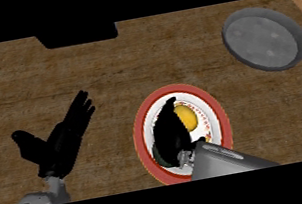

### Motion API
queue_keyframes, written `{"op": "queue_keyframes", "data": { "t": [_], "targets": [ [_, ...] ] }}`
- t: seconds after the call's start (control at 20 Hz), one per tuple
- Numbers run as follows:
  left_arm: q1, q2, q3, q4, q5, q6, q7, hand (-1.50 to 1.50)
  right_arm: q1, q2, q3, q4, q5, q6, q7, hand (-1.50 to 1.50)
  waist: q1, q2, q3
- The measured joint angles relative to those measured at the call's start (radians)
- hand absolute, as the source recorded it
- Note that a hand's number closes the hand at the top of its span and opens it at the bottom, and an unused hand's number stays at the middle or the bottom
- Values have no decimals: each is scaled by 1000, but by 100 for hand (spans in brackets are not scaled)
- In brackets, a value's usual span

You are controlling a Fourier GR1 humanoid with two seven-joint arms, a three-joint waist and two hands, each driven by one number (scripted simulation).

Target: Pick the lemon from the plate and place it in the pan

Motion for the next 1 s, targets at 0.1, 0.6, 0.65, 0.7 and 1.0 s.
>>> {"op": "queue_keyframes", "data": {
  "t": [0.1,0.6,0.65,0.7,1.0],
  "targets": [
    [-7,-3,0,-12,-5,4,24,0,-12,0,-2,33,20,-44,-44,150,1,0,0],
    [5,-37,0,18,-39,9,-7,0,-2,-15,-84,80,68,-216,-148,150,-12,-1,1],
    [5,-36,7,22,-37,11,-8,0,24,-2,-136,69,37,-230,-126,150,-21,-1,1],
    [6,-32,17,22,-35,13,-11,0,56,7,-192,55,2,-253,-104,150,-33,-2,2],
    [33,-20,30,14,-27,5,-17,0,245,24,-446,-101,-151,-396,-4,150,-56,-9,2]
  ]
}}
